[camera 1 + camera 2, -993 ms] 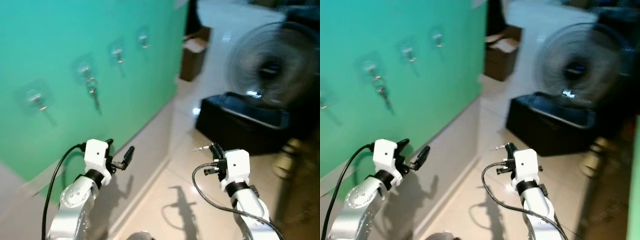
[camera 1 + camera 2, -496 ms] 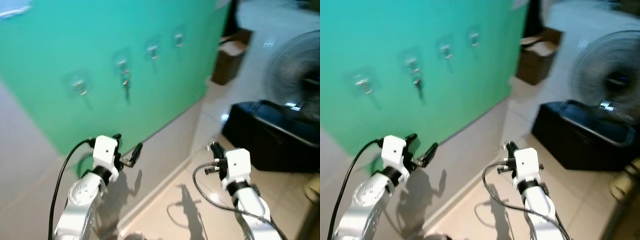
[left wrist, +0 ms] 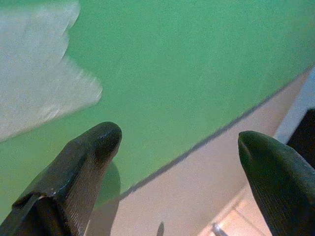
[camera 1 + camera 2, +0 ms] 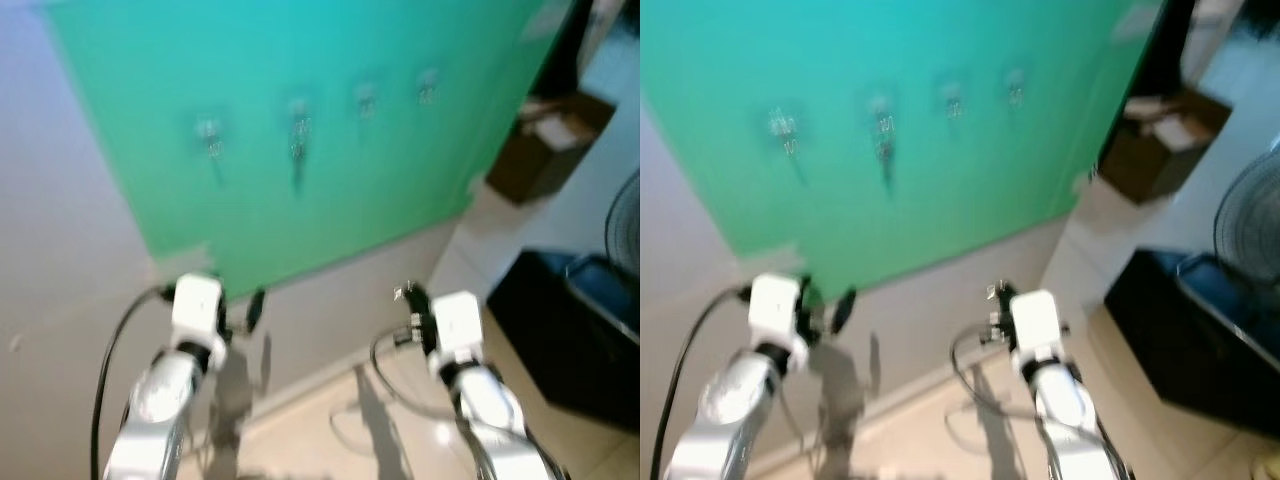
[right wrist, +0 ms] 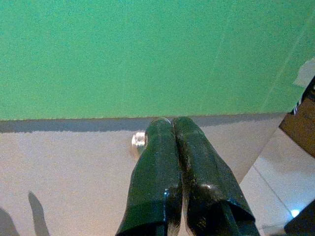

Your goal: Hang keys on a hook

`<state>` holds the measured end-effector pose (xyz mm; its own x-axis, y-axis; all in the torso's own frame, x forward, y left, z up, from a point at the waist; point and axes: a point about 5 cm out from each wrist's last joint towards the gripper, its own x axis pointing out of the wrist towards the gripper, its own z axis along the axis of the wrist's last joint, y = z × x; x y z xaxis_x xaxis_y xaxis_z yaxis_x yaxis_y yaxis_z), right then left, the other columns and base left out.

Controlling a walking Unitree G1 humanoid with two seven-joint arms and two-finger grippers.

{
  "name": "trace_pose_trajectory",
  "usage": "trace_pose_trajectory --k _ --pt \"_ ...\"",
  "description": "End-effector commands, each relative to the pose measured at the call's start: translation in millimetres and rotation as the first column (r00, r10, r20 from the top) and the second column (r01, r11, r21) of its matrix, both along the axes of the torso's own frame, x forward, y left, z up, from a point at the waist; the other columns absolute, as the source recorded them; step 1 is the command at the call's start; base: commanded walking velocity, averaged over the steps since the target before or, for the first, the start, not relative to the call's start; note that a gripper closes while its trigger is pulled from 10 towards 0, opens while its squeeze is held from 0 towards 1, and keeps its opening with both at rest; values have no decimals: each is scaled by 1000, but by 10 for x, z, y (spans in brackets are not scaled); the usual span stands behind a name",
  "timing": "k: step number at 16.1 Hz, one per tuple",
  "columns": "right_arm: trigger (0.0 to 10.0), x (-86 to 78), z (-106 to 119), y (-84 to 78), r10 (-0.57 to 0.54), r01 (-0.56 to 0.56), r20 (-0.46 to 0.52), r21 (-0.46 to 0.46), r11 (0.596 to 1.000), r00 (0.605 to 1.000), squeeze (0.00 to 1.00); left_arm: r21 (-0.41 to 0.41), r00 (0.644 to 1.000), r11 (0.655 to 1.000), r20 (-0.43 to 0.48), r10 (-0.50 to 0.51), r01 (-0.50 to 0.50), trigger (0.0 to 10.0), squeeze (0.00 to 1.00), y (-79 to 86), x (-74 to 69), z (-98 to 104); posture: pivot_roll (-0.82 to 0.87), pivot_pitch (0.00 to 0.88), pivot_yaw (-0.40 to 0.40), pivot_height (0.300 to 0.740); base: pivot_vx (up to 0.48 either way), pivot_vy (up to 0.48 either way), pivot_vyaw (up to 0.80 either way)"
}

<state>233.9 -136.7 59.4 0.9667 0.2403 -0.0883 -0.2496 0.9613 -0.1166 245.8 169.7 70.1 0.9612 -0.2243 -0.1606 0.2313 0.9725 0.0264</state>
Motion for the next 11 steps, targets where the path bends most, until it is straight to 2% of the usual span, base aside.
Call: trace_pose_trajectory --k 1,11 --pt "10000 -10 -15 -99 -19 19 -6 -29 999 1000 0 -18 1000 1000 4 -1 1 10000 0 -73 5 27 4 0 -23 722 255 -401 700" --pt "10000 -27 -40 -68 8 -9 -17 -37 999 1000 0 -14 999 999 -6 38 -38 10000 0 -77 -19 28 16 0 -39 722 305 -366 702"
